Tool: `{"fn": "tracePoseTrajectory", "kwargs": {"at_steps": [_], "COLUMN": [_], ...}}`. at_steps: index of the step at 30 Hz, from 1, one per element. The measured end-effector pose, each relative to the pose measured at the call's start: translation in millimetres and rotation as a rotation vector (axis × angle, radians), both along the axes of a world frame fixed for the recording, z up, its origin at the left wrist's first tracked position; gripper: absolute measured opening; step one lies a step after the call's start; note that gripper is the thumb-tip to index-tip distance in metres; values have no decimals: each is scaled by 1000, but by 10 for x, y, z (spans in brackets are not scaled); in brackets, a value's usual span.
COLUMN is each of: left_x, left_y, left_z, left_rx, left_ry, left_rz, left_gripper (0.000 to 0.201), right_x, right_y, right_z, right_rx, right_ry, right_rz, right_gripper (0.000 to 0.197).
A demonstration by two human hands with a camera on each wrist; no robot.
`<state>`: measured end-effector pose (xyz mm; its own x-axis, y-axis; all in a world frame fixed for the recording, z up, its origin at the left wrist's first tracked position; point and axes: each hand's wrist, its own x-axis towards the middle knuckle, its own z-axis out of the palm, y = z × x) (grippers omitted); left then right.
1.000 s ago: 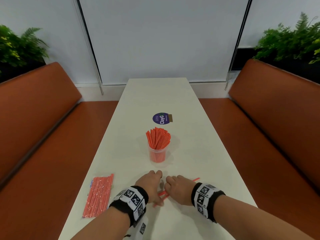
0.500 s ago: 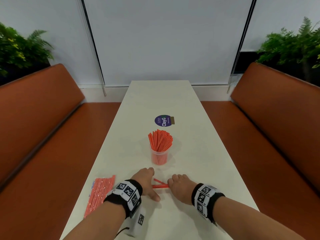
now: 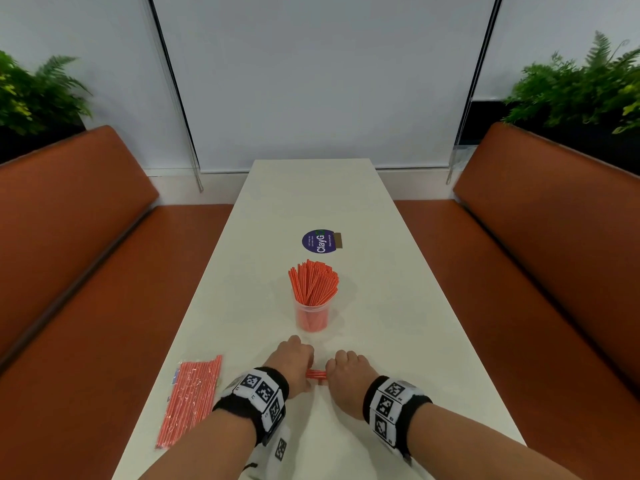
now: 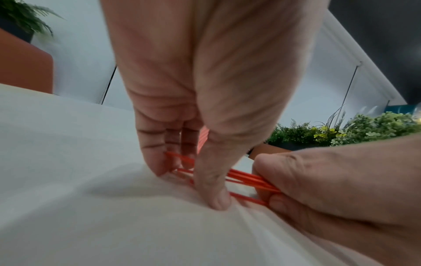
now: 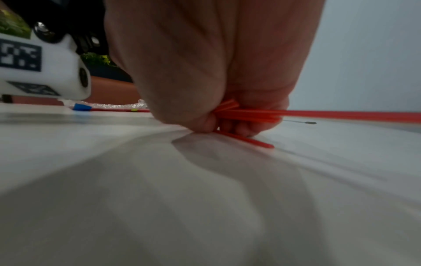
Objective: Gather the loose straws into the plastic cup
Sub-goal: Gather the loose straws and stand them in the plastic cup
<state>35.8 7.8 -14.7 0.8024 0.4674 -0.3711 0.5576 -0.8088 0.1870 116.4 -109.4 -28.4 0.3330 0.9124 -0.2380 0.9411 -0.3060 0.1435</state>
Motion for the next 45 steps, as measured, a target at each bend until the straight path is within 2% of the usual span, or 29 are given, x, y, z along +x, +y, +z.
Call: {"fn": "tracePoseTrajectory", "kwargs": {"at_steps": [2,4,5,7,9,12,14,16,18,20,23,25,27,30,34,39,43,45], "left_x": [4,-1,-8,-30,-44,-47,-16,32,76,132,288,425,560,621,708,768,782,795], "left_y": [-7,-17,-23,-24,11,140,266,391,475,494,464,510,581,486,485,509,496,495], "left_z": [-11,-37,-41,-16,43,210,314,387,439,437,344,202,38,208,261,227,170,143], "left_rx": [49,76,81,66,3,-101,-174,-257,-314,-347,-421,-441,-497,-610,-690,-637,-593,-585], "left_ry": [16,28,27,6,-62,-288,-440,-513,-524,-492,-476,-537,-625,-720,-822,-863,-918,-946], "left_rz": [-34,-47,-49,-50,-26,82,220,378,465,473,456,443,485,539,593,606,588,595], "left_gripper": [29,26,26,28,25,23,43,71,98,118,136,141,148,155,136,116,73,59], "right_x": [-1,83,155,121,90,180,285,430,558,623,648,645,639,656,714,752,782,788], "right_y": [15,46,74,85,74,106,156,199,252,325,529,687,827,981,1106,1175,1240,1263], "right_z": [23,-80,-199,-79,129,356,490,594,736,914,1068,1083,1060,974,798,719,727,739], "right_rx": [0,16,45,50,33,41,90,187,300,505,881,1075,1172,1214,1213,1286,1363,1382], "right_ry": [-6,6,-3,-6,-9,136,207,291,371,501,787,974,1144,1195,1183,1267,1316,1320], "right_rz": [20,1,3,41,110,106,111,63,4,-34,-133,-214,-290,-334,-383,-408,-394,-407], "right_gripper": [12,9,11,22,23,33,35,31,25,9,12,15,18,21,13,28,30,30]}}
